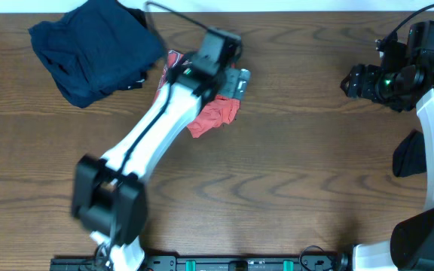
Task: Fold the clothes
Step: 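Grasp the folded red shirt with the left gripper, then lift the shirt with left gripper and carry it toward the navy garment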
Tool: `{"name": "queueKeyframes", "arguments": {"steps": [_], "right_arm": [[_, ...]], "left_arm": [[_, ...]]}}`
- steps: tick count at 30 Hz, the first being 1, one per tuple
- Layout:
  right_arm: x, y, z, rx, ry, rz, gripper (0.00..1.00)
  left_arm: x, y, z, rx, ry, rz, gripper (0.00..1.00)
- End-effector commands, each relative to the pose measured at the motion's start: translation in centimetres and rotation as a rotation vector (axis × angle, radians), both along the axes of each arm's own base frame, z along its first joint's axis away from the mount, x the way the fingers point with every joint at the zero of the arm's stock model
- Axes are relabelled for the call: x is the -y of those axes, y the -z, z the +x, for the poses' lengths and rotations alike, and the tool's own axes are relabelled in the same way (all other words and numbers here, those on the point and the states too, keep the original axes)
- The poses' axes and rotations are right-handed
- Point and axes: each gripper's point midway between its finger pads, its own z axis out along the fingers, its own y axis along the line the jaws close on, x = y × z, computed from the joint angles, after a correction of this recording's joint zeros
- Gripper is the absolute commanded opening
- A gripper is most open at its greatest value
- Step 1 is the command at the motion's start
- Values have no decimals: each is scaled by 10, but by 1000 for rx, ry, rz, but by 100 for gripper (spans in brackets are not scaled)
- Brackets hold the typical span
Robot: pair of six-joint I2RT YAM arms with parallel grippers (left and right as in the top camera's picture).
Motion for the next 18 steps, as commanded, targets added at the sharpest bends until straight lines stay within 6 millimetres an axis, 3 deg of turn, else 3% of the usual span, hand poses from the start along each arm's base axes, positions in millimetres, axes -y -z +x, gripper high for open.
{"name": "queueKeyframes", "arguments": {"steps": [1, 4, 6, 12, 18], "right_arm": [[1, -6, 1, 19, -12, -13, 81], [1, -6, 1, 19, -14, -11, 82], [1, -6, 1, 18, -14, -10, 82], [1, -6, 2, 21, -14, -11, 82], [1, -6, 3, 26, -14, -12, 83]], "left_arm": [[22, 7, 17, -44, -5, 4, 98], [26, 22, 29, -96, -21, 41, 98], [19, 32, 35, -111, -72, 89, 98], [12, 61, 37, -137, -49, 175, 98], [-11, 82, 38, -149, -102, 310, 98]]}}
